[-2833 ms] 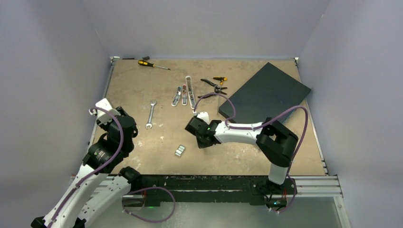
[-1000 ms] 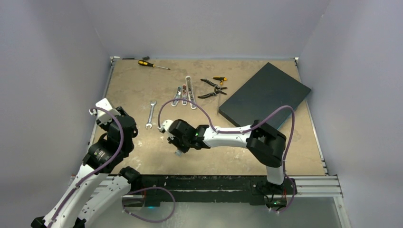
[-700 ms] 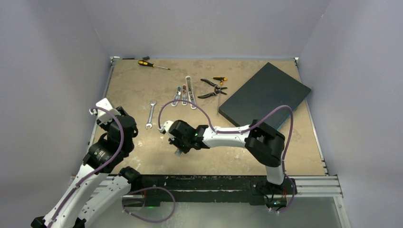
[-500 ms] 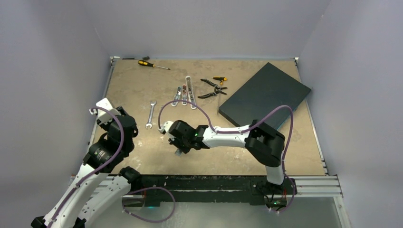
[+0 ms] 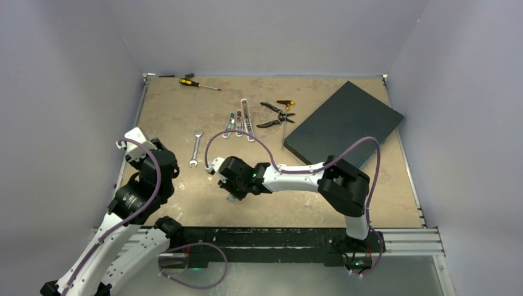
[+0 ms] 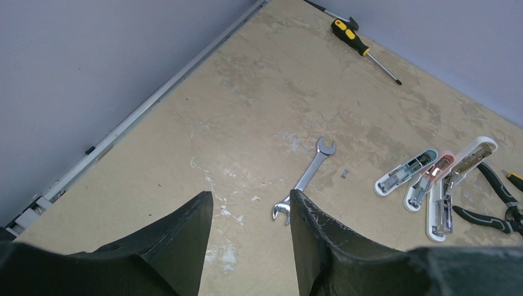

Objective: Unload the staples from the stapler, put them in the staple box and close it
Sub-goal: Place the staple in the staple box, then adjust the staple in the staple box.

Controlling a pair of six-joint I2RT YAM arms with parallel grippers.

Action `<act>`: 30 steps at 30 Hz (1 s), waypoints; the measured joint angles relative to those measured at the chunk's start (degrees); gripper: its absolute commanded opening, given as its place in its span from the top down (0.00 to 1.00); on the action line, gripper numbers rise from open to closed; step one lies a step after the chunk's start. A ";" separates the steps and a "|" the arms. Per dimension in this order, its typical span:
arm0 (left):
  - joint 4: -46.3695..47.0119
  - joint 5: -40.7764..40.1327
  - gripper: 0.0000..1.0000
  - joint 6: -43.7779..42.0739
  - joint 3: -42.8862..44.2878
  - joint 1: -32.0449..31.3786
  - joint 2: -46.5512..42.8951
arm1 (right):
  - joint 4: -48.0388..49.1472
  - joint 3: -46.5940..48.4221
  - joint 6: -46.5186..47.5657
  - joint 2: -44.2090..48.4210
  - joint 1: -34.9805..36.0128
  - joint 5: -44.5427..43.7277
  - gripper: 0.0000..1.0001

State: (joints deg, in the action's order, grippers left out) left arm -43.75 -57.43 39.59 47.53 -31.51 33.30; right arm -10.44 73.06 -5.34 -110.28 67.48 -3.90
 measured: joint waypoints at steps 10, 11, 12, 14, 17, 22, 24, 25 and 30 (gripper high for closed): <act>0.00 0.00 0.52 -0.02 0.00 -0.02 0.00 | -0.13 0.00 -0.22 1.49 0.00 -1.05 0.66; 0.00 0.00 0.52 -0.02 0.00 0.00 0.00 | -0.13 0.00 -0.24 2.08 0.00 -1.16 0.66; 0.00 0.00 0.52 -0.02 0.00 -0.02 0.00 | -0.13 0.00 -0.33 2.75 0.00 -1.29 0.66; 0.00 0.00 0.52 -0.04 0.00 -0.02 0.02 | -0.22 0.02 -1.05 3.96 0.00 -1.51 0.66; 0.00 0.00 0.52 -0.13 0.00 -0.02 0.00 | -0.46 0.02 -2.36 5.49 0.00 -2.91 0.65; 0.00 0.00 0.52 -0.17 0.00 -0.02 0.00 | -0.57 -0.02 -4.92 6.75 -1.36 -4.92 0.75; 0.00 0.00 0.52 -0.20 0.00 0.00 0.00 | -0.83 -0.22 -5.60 6.73 -2.25 -5.44 0.84; 0.00 0.00 0.52 -0.17 0.00 -0.02 0.00 | -0.85 -0.33 -6.10 6.73 -2.71 -5.40 0.87; 0.00 0.00 0.52 -0.20 0.00 0.00 0.00 | -0.02 -0.31 -6.60 6.27 -3.63 -3.76 1.00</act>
State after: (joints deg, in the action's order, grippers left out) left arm -43.75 -57.43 39.40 47.53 -31.51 33.30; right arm -10.46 72.75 -11.94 -104.01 63.86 -7.66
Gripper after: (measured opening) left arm 0.476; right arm 0.076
